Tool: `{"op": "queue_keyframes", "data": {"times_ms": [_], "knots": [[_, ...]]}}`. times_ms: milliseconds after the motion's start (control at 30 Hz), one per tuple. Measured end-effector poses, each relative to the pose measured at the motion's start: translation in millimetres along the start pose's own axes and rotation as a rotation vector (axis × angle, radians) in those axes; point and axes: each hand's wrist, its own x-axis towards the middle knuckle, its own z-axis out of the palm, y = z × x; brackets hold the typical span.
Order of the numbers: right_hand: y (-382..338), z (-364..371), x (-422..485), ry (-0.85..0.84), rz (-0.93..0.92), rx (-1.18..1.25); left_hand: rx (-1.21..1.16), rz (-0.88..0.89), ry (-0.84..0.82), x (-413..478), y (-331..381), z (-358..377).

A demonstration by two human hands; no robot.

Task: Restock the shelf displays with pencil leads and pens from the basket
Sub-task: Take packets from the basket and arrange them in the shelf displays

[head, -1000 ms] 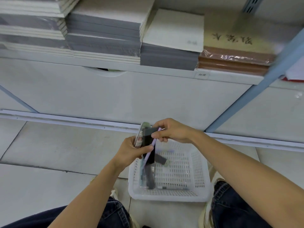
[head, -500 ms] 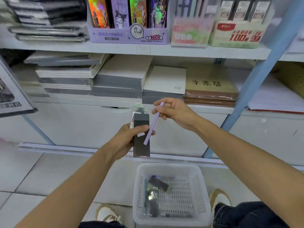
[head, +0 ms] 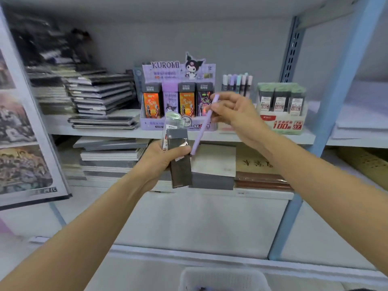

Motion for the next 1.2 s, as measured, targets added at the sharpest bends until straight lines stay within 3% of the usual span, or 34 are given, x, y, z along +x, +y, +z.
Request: {"op": "queue_keyframes", "data": {"times_ms": [167,367,767,933,1200], "knots": [[-48,-15,49,0.165,-0.227,-0.239,0.03,0.059,0.052,17,34,-21],[-35,-13,78,0.143,-0.173,-0.485,-0.023,0.1,0.056,28,38,-25],[-48,-67,84,0.516,-0.403,-0.339,-0.079,0.023,0.052,47,34,-2],[-33,-79,81,0.435,-0.292,-0.555,-0.086,0.034,0.045,48,39,11],[-23,-85,71,0.288,-0.201,-0.651,-0.079,0.019,0.036,47,42,19]]}}
